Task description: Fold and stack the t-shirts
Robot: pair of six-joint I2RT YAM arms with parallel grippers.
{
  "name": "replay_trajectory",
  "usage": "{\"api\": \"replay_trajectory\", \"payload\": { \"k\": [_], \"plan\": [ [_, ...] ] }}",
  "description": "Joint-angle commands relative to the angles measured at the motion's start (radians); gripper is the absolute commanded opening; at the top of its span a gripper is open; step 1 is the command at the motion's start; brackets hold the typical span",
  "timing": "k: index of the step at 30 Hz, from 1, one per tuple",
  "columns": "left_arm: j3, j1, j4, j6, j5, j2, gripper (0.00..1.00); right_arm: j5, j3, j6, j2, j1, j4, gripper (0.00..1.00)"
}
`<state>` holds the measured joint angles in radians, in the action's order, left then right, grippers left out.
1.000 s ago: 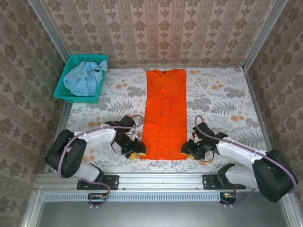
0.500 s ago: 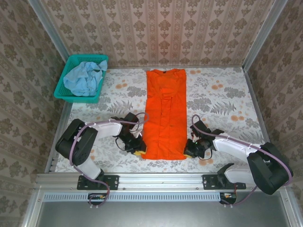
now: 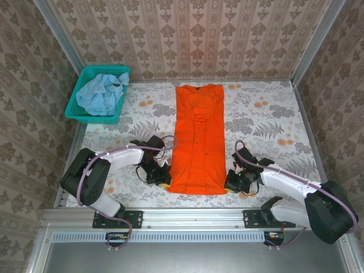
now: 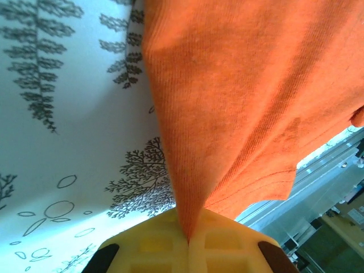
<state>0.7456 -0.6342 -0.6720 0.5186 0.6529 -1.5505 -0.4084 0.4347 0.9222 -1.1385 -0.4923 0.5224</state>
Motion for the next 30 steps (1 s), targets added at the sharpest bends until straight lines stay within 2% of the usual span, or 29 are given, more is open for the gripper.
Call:
{"api": "replay_trajectory", "payload": {
  "k": [1,7,11,15,22,26,30],
  "plan": [
    [0.046,-0.002,-0.051,-0.028,0.046,-0.008,0.02,-0.024,-0.005,0.056,0.04,0.01,0.03,0.0],
    [0.228,0.024,-0.143,-0.028,0.093,-0.013,0.02,-0.015,0.104,0.138,0.106,0.087,0.021,0.0],
    [0.415,0.068,-0.199,-0.027,0.113,-0.077,0.02,-0.01,0.241,0.125,0.04,0.183,0.021,0.0],
    [0.607,0.149,-0.22,-0.009,0.124,-0.194,0.03,-0.005,0.394,0.09,-0.103,0.264,-0.009,0.0],
    [0.929,0.26,-0.248,0.004,0.165,-0.497,0.03,0.006,0.672,0.016,-0.462,0.346,-0.001,0.0],
    [1.138,0.28,-0.34,-0.02,0.151,-0.662,0.03,-0.003,0.827,-0.01,-0.643,0.369,0.051,0.0],
    [1.251,0.294,-0.356,-0.001,0.163,-0.766,0.03,0.001,0.933,-0.029,-0.757,0.386,0.086,0.0]
  ]
}}
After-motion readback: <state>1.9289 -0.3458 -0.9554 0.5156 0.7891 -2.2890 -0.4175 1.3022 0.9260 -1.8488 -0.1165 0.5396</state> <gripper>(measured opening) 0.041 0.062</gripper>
